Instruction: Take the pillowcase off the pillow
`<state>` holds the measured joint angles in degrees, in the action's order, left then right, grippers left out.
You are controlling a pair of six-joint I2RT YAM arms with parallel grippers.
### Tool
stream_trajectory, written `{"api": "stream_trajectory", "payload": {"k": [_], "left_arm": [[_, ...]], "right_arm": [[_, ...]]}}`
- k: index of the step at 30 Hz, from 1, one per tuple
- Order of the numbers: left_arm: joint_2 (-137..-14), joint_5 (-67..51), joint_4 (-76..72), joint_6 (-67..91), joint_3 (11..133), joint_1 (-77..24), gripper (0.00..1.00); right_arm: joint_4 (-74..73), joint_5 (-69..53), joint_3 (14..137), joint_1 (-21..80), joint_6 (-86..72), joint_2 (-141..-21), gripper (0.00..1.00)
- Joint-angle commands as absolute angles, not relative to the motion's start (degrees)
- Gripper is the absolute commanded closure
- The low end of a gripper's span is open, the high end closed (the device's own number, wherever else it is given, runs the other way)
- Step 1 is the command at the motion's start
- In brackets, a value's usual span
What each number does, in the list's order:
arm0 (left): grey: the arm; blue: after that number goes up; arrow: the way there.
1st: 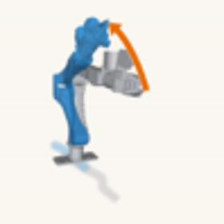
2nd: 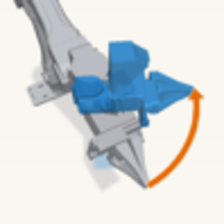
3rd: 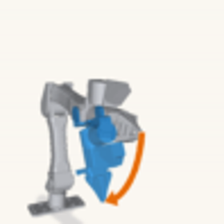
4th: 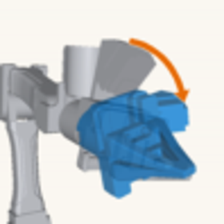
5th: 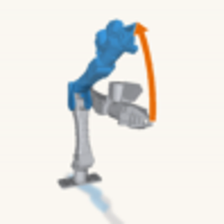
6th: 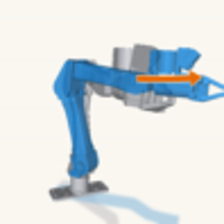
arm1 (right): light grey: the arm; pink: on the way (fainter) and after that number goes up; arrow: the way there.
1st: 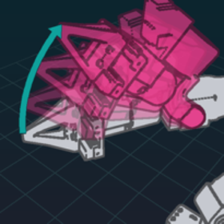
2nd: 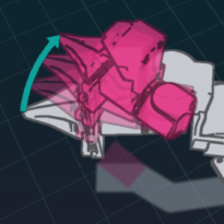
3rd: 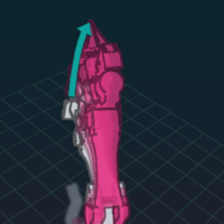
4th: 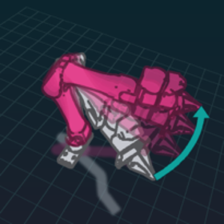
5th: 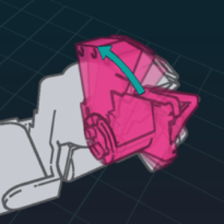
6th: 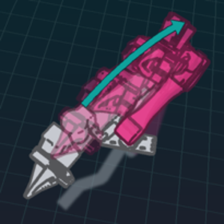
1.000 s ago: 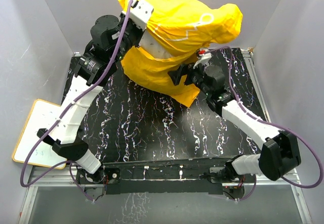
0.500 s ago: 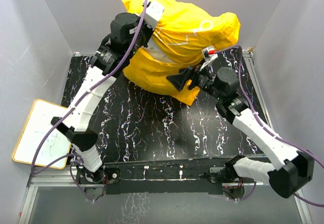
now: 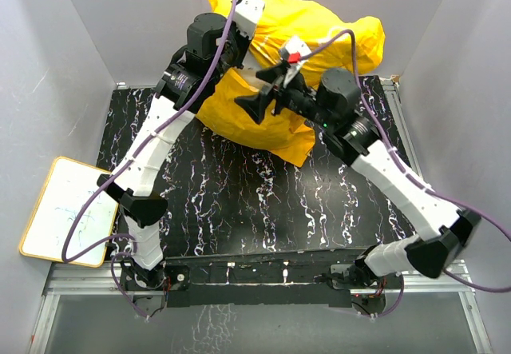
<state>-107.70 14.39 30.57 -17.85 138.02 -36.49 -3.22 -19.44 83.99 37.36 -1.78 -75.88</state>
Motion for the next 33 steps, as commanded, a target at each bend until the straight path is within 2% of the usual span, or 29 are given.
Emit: {"api": "stream_trajectory", "payload": {"k": [1, 6, 10, 13, 20, 24, 29, 33], "left_arm": [[-104.57, 15.49, 31.87, -16.3, 139.75, -36.1, 1.0], [-103.62, 15.57, 31.23, -17.51, 139.62, -36.12, 1.0], [-102.86, 15.37, 30.35, -17.69, 139.47, -36.12, 1.0], [-102.54, 15.15, 30.13, -17.41, 139.49, -36.12, 1.0], [-101.44, 15.92, 27.11, -19.11, 139.62, -36.12, 1.0], [-101.39, 16.36, 25.22, -20.94, 139.57, -36.12, 1.0], [-100.81, 16.16, 23.69, -22.87, 139.46, -36.17, 1.0], [-99.84, 14.42, 26.14, -21.1, 138.35, -36.21, 1.0]], "right_arm": [[-7.14, -16.5, 92.36, 37.07, 7.07, -83.07, 0.12], [-9.28, -15.16, 93.22, 37.25, 8.43, -86.86, 0.27], [-7.19, -12.41, 89.03, 37.76, 8.59, -86.9, 0.3], [-6.93, -10.65, 86.44, 39.15, 9.75, -86.69, 0.35], [-4.14, -6.45, 71.86, 48.81, 14.04, -80.85, 0.38], [-3.57, -5.11, 65.32, 51.46, 14.01, -77.26, 0.34], [-1.76, 2.39, 60.67, 50.96, 12.75, -72.54, 0.17], [3.81, 2.83, 62.44, 47.11, 3.73, -69.41, 0.1]]}}
